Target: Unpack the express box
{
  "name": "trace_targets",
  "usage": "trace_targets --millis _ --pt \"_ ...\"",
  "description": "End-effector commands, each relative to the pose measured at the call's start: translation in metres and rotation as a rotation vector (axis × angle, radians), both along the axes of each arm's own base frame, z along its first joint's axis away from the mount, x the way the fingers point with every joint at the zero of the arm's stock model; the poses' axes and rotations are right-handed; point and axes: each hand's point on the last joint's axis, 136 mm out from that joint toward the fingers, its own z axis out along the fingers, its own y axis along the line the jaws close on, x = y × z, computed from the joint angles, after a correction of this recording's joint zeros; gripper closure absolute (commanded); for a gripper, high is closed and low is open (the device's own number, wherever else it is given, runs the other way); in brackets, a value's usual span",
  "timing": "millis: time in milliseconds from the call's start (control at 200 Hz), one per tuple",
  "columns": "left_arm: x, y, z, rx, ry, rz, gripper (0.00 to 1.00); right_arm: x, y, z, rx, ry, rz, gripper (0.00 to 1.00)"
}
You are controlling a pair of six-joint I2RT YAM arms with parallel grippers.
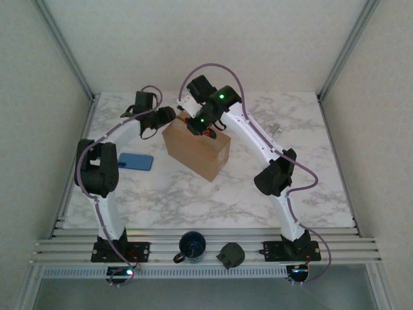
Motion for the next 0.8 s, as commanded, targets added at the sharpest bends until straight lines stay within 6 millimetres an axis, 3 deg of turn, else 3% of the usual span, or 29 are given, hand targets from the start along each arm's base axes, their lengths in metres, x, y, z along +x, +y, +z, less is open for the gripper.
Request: trace_targets --millis 0,130,145,260,456,586,701,796 --pt "-0.005 -0.007 -0.002 0.002 -0.002 -0.027 0.5 -0.004 -0.017 0.029 -0.002 -0.054 -0.036 1.0" --pt "-0.01 0.002 0.001 0.039 0.0 0.011 0.5 -0.005 -0.023 0.029 -0.025 -0.06 -0.052 1.0" --pt "-0.01 0.004 0.003 0.049 -0.002 0.019 0.5 -0.012 -0.015 0.028 -0.027 -0.06 -0.032 1.0" --pt "-0.011 0.025 0.013 0.123 -0.001 0.085 0.5 -0.013 -0.01 0.023 -0.035 -0.061 -0.019 1.0" --pt "-0.02 0.056 0.056 0.17 -0.057 0.176 0.51 -0.013 0.001 0.014 -0.036 -0.058 0.025 1.0" --pt "-0.038 0.055 0.082 0.162 -0.07 0.16 0.51 -0.011 0.004 0.011 -0.034 -0.063 0.032 1.0" --pt "-0.058 0.048 0.086 0.151 -0.052 0.131 0.48 -0.009 0.009 0.011 -0.018 -0.069 0.045 1.0" --pt "-0.075 0.043 0.086 0.129 -0.041 0.109 0.39 -0.006 0.012 0.006 -0.021 -0.075 0.047 1.0"
